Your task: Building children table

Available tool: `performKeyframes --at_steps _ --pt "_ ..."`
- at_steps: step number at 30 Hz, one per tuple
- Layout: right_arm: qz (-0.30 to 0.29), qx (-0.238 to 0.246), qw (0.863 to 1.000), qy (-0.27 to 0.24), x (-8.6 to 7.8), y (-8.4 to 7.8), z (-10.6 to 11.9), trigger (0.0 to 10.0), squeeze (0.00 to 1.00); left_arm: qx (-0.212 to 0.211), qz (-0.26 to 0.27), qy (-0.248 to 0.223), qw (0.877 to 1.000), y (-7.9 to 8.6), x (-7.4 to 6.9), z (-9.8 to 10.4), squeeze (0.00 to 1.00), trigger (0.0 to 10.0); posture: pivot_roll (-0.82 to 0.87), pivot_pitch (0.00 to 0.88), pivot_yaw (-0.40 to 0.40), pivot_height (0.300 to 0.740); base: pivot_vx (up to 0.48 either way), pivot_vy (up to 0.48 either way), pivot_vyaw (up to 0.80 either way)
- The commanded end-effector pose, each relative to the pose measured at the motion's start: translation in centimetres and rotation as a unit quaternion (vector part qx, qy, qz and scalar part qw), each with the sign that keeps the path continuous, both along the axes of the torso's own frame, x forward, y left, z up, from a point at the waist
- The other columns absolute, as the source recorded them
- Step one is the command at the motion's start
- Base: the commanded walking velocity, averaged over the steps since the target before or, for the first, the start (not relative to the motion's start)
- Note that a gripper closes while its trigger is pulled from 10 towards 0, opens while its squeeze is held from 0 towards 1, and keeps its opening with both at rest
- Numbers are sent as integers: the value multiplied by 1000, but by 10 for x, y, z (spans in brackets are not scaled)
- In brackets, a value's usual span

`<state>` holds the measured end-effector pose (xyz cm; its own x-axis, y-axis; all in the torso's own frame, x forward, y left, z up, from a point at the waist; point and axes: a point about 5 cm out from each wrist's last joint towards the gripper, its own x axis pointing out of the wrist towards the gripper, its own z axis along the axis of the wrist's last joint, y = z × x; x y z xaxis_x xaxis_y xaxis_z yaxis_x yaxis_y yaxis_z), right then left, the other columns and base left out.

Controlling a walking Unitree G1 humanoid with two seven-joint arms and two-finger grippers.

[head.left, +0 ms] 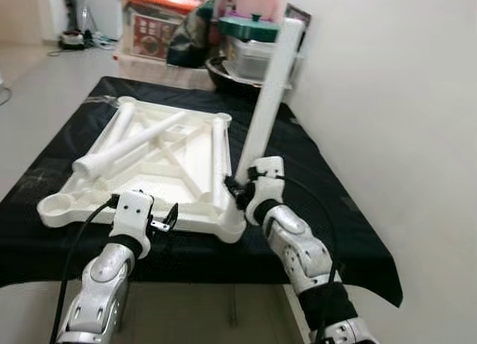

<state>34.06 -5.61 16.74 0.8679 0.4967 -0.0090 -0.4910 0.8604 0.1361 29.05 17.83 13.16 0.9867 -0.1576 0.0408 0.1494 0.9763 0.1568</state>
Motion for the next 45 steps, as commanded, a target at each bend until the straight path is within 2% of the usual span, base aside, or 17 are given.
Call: performKeyframes --at_steps 1,2,8,10,11,13,15,17,19,24,25,29,30,38,39,40,45 --pt "19 8 1000 -23 0 2 10 10000 1000 -4 -7 -3 1000 -3 1 0 0 10000 181 0 -233 740 0 0 0" --pt "77 24 996 -28 -3 5 16 10000 0 -4 -7 -3 1000 -3 1 1 0 10000 179 0 -234 740 0 0 0" --pt "282 17 957 -67 -26 6 30 10000 0 -6 -6 -4 1000 -3 2 1 0 10000 175 0 -234 740 0 0 0" --pt "302 3 951 -68 -28 5 27 8706 0 -6 -6 -4 1000 -4 2 1 0 10000 177 0 -239 740 0 0 0" --pt "308 -3 949 -66 -27 5 24 1725 0 -6 -6 -4 1000 -4 2 1 0 10000 179 0 -242 740 0 0 0" --pt "274 -15 960 -59 -18 4 19 0 0 -7 -6 -5 1000 -4 2 1 0 10000 179 0 -242 740 0 0 0" --pt "227 -29 972 -48 -8 2 13 0 0 -7 -6 -5 1000 -5 2 1 0 10000 186 0 -248 740 0 0 0" --pt "2 -46 999 21 25 -20 -1 0 0 -7 -4 -5 1000 -4 2 1 0 10000 190 0 -249 740 0 0 0" --pt "-176 -67 980 67 35 -46 -12 0 0 -7 -3 -6 1000 -4 1 1 0 10000 188 0 -246 740 0 0 0" --pt "-209 -86 972 70 25 -42 -14 0 0 -7 -4 -6 1000 -3 1 1 0 10000 182 0 -238 740 0 0 0" --pt "-182 -80 977 74 21 -32 -13 10000 0 -7 -5 -6 1000 -3 1 1 0 10000 176 0 -230 740 0 0 0" --pt "-136 -68 986 63 15 -16 -10 10000 0 -6 -6 -6 1000 -3 1 1 0 10000 174 0 -228 740 0 0 0" --pt "-99 -41 994 38 11 -2 -4 10000 1000 -6 -6 -5 1000 -3 1 1 0 10000 177 0 -229 740 0 0 0" --pt "14 4 1000 -3 5 19 13 10000 918 -6 -5 -6 1000 -3 2 1 0 10000 175 0 -231 740 0 0 0" --pt "76 25 997 -14 -2 21 21 10000 0 -7 -5 -6 1000 -3 2 1 0 10000 171 0 -231 740 0 0 0" --pt "177 34 983 -40 -17 21 30 10000 0 -7 -5 -6 1000 -3 2 1 0 10000 168 0 -231 740 0 0 0" --pt "352 6 934 -53 -47 18 23 9804 0 -8 -5 -7 1000 -3 3 1 0 10000 176 0 -237 740 0 0 0"
